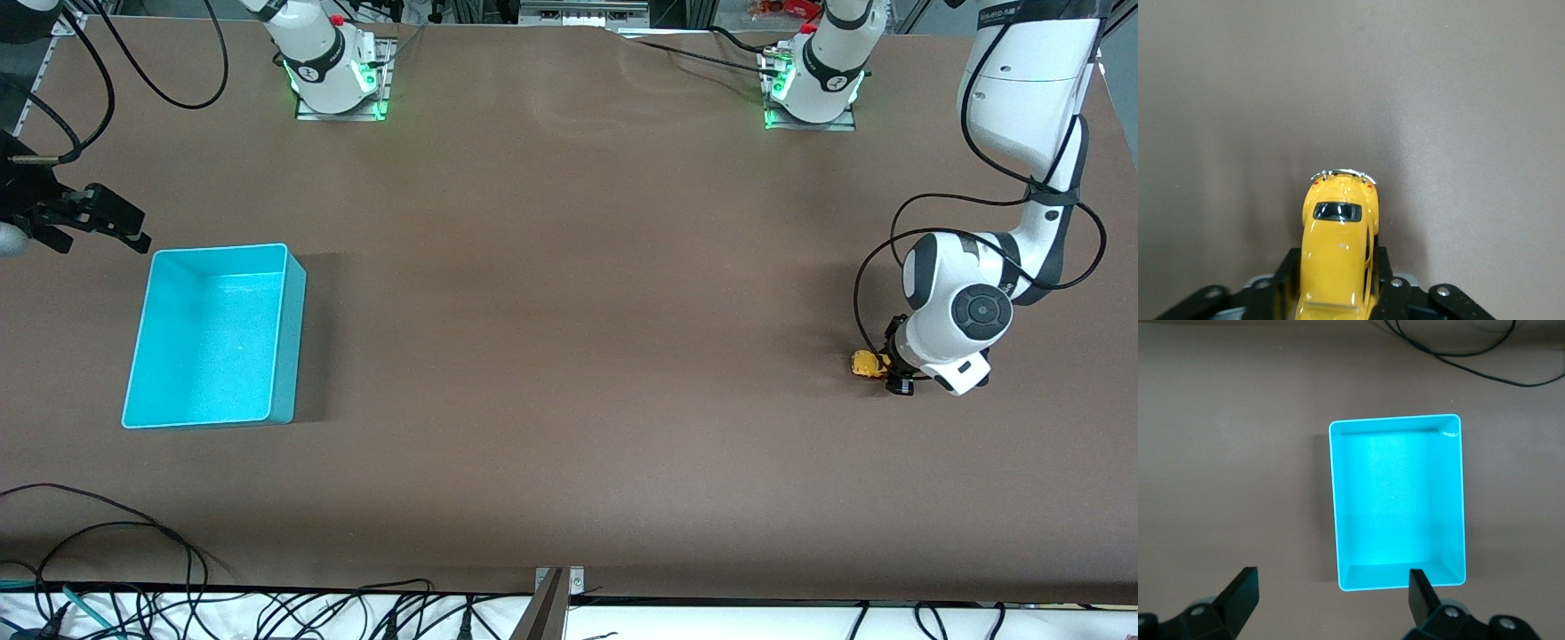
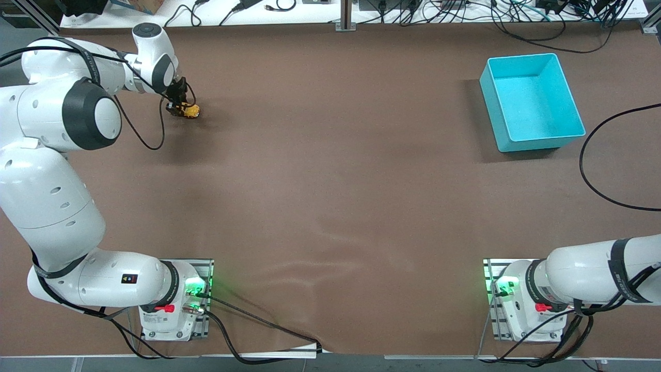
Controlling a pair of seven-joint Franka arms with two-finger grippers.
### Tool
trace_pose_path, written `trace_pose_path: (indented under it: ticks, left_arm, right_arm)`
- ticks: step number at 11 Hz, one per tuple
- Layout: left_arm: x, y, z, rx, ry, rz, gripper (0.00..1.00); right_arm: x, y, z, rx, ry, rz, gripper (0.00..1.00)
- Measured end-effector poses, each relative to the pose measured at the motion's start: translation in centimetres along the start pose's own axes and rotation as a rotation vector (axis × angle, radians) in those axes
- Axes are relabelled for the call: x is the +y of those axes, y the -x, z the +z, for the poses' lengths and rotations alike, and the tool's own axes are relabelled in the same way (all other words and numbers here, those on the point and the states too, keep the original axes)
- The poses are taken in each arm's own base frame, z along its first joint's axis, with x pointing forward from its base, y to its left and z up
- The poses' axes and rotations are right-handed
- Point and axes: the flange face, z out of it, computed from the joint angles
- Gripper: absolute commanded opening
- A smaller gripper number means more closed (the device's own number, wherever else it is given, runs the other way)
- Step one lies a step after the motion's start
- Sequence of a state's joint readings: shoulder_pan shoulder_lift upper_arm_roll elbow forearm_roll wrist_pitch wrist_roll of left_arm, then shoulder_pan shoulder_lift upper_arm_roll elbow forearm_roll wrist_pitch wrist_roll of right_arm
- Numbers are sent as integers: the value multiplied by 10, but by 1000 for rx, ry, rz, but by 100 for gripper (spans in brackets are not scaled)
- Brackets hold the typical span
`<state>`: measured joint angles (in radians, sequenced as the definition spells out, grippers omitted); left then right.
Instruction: Wind up and store yellow beetle car
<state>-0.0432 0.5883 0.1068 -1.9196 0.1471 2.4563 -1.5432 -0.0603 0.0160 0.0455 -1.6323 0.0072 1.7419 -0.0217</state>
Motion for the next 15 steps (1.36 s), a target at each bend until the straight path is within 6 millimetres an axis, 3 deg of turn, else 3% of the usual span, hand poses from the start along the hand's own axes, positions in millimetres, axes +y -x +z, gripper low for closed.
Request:
trace_pose_path:
  ticks: [3, 7, 9, 12, 15]
  left_arm:
    - [10, -3, 27, 3, 6, -12, 100]
    - [21, -6, 20, 7, 31, -27, 100]
    - [29, -9, 2, 11, 50, -31, 100]
    - [33, -13, -49, 10, 67, -36, 100]
    - [26, -13, -96, 5, 42, 72, 100]
  right_arm:
    - [0, 0, 0, 0, 0, 0, 100]
    - [0, 0, 0, 0, 0, 0, 100]
    - [0, 0, 0, 0, 0, 0, 100]
    - [0, 0, 0, 0, 0, 0, 100]
    - [0, 0, 0, 0, 0, 0, 100]
